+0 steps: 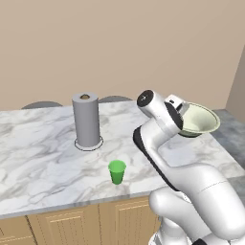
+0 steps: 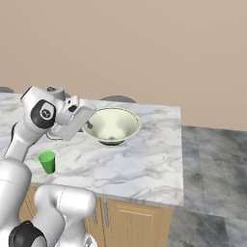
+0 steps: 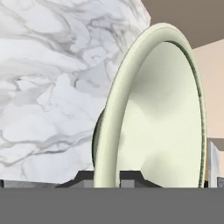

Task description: Pick the bowl and cup and place them in the sink. Then turn on the water.

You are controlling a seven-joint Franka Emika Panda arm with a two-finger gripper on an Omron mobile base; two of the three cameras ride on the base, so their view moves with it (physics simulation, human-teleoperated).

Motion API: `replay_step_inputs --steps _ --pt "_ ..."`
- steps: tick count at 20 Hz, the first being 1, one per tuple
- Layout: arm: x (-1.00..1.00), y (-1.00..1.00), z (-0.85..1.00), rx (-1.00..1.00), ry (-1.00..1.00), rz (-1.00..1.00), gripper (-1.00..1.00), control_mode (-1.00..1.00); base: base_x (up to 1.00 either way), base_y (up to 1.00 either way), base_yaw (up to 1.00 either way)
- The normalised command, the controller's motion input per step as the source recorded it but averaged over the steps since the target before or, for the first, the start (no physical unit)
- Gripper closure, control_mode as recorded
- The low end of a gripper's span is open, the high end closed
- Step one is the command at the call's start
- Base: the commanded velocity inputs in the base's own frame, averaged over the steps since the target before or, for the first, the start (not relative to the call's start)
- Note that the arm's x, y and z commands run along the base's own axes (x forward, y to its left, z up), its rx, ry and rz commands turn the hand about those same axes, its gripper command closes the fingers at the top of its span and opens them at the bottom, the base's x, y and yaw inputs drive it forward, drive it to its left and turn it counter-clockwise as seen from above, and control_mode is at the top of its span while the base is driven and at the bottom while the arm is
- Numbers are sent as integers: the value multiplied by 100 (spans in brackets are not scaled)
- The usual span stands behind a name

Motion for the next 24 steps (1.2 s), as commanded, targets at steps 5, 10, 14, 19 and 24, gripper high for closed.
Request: replay_step_inputs --steps 5,10,14,19,24 --pt "-4 0 2 0 0 0 100 -100 0 0 0" --pt "-1 0 0 0 0 0 100 -100 0 0 0" --pt "-2 -1 0 0 0 0 100 -100 0 0 0" --pt "-26 -22 4 0 0 -6 100 -100 0 0 0" --pt "-24 -30 0 0 0 -23 100 -100 0 0 0"
